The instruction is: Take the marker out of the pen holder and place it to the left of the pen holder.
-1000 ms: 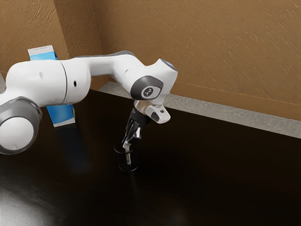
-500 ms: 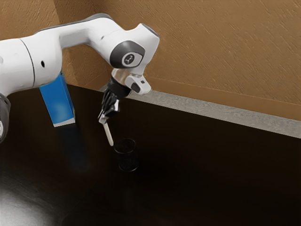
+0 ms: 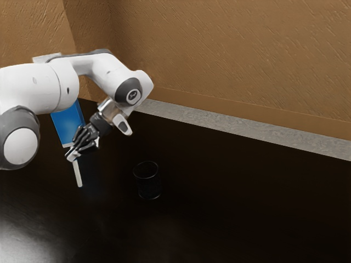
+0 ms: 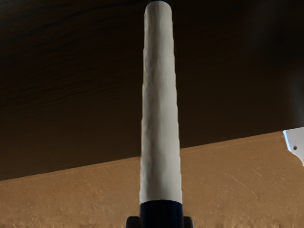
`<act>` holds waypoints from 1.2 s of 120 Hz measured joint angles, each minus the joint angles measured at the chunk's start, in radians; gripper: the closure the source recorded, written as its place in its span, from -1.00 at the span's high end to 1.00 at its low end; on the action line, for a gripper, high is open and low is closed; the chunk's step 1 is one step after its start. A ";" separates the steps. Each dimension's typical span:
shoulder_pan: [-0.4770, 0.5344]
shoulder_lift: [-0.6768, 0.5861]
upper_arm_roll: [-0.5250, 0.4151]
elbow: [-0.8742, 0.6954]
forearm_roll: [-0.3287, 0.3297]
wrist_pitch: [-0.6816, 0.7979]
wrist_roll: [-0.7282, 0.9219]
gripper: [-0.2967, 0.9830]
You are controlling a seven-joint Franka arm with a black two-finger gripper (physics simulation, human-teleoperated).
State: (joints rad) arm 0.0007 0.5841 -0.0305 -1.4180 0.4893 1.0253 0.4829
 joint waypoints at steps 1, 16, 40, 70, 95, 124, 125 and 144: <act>0.002 0.004 0.002 0.000 0.001 -0.003 0.000 -0.68; 0.009 0.056 0.009 0.008 0.014 -0.038 0.001 -0.66; 0.007 0.107 -0.013 0.040 -0.016 -0.034 -0.001 -0.15; 0.025 0.055 -0.088 0.048 -0.078 0.066 -0.001 0.33; 0.032 -0.100 -0.164 0.034 -0.166 0.195 0.014 0.46; 0.024 -0.297 -0.276 0.041 -0.289 0.268 0.034 0.51; 0.022 -0.300 -0.280 0.042 -0.290 0.270 0.035 0.51; 0.003 -0.346 -0.307 0.047 -0.306 0.285 0.045 0.52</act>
State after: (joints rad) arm 0.0037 0.2384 -0.3372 -1.3706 0.1835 1.3102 0.5282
